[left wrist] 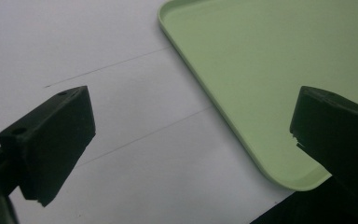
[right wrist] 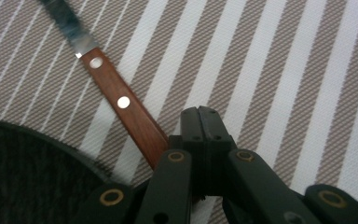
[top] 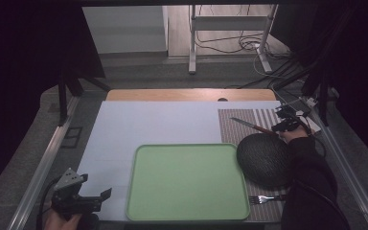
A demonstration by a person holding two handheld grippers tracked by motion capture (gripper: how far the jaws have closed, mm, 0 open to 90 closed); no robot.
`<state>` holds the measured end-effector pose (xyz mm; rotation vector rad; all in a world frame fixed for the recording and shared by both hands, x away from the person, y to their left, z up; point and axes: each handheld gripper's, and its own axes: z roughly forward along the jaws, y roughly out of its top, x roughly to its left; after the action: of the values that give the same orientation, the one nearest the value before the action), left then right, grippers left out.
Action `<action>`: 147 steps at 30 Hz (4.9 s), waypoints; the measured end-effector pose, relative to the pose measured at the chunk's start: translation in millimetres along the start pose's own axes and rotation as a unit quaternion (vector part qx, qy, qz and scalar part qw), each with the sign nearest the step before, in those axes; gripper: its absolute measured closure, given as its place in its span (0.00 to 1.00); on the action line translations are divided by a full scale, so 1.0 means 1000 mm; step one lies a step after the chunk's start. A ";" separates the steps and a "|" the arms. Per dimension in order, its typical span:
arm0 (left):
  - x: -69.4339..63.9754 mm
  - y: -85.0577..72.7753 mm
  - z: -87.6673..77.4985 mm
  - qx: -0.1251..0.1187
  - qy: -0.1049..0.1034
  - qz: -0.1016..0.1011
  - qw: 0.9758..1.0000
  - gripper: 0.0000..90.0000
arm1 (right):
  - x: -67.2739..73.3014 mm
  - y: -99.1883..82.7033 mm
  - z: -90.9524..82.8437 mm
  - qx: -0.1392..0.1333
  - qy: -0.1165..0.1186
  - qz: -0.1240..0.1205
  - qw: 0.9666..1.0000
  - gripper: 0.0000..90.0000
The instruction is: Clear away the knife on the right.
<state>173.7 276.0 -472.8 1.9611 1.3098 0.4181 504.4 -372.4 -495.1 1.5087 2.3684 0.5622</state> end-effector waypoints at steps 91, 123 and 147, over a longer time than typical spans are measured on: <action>-0.002 0.000 0.000 0.002 0.003 0.011 1.000 0.01 | 0.026 0.026 0.010 -0.001 -0.012 -0.117 0.993 0.86; -0.002 0.000 0.000 0.001 0.003 0.008 1.000 0.01 | 0.067 0.005 -0.030 -0.049 0.045 -0.072 0.995 0.86; -0.002 0.000 0.000 0.001 0.003 0.006 1.000 0.01 | 0.143 -0.030 -0.053 -0.054 0.093 -0.111 0.988 0.86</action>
<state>173.1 274.3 -472.7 1.9728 1.3024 0.4285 397.9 -262.7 -465.4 1.1729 2.5552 0.7918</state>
